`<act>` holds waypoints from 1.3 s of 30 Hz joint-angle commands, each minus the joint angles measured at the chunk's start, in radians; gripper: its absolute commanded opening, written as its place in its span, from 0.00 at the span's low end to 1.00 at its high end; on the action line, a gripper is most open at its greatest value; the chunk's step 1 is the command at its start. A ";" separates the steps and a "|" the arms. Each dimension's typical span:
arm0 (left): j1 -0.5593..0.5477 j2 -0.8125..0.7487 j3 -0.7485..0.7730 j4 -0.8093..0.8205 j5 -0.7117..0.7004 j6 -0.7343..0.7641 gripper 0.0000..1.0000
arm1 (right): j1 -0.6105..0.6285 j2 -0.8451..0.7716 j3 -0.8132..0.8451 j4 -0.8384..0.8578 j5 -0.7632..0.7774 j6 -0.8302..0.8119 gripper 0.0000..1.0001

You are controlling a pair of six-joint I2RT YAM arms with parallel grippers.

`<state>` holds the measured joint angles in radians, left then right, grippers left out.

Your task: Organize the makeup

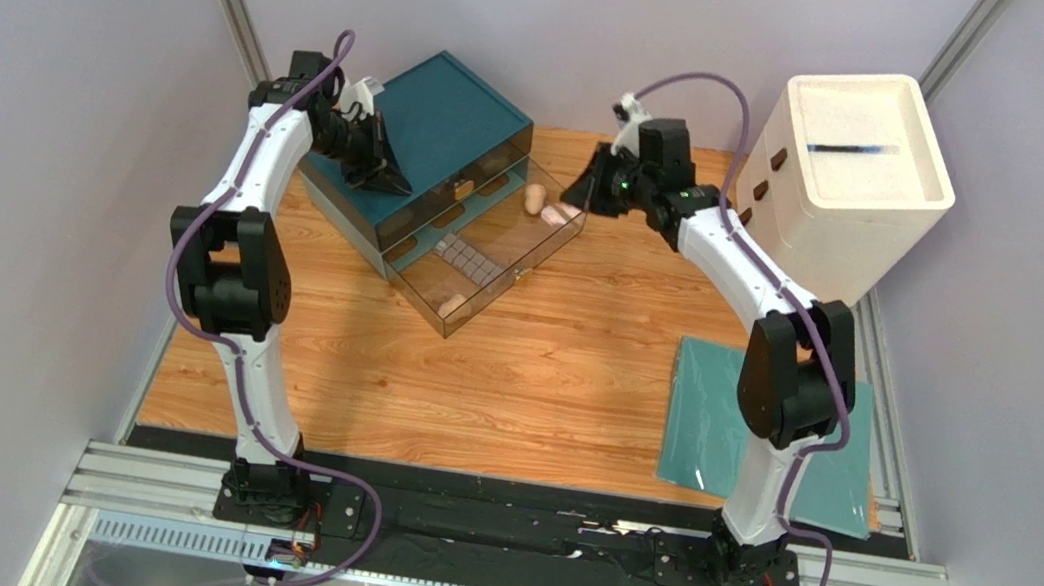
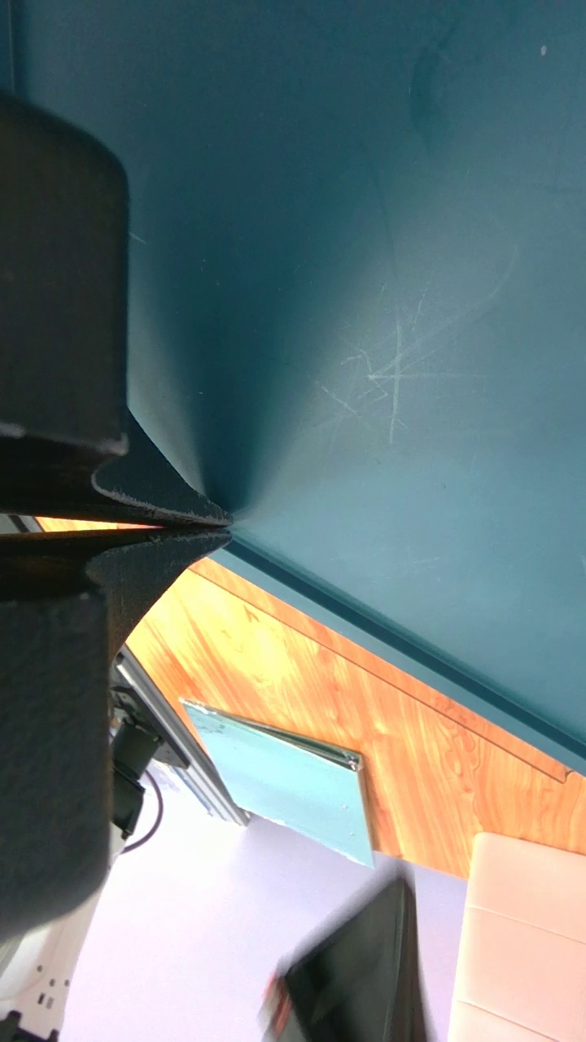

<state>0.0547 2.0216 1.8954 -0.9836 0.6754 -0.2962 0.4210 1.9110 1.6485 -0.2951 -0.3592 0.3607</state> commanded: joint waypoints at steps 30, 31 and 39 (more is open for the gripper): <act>-0.015 0.006 -0.030 -0.086 -0.040 0.031 0.07 | 0.035 0.542 0.189 0.344 -0.403 0.756 0.00; -0.015 0.006 -0.030 -0.089 -0.040 0.031 0.07 | 0.038 0.577 0.206 0.382 -0.399 0.805 0.00; -0.013 0.005 -0.025 -0.107 -0.045 0.043 0.07 | 0.097 0.763 0.538 0.397 -0.379 0.917 0.00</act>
<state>0.0551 2.0212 1.8870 -0.9688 0.6815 -0.2993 0.4706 2.6122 1.9953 0.0353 -0.7158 1.1854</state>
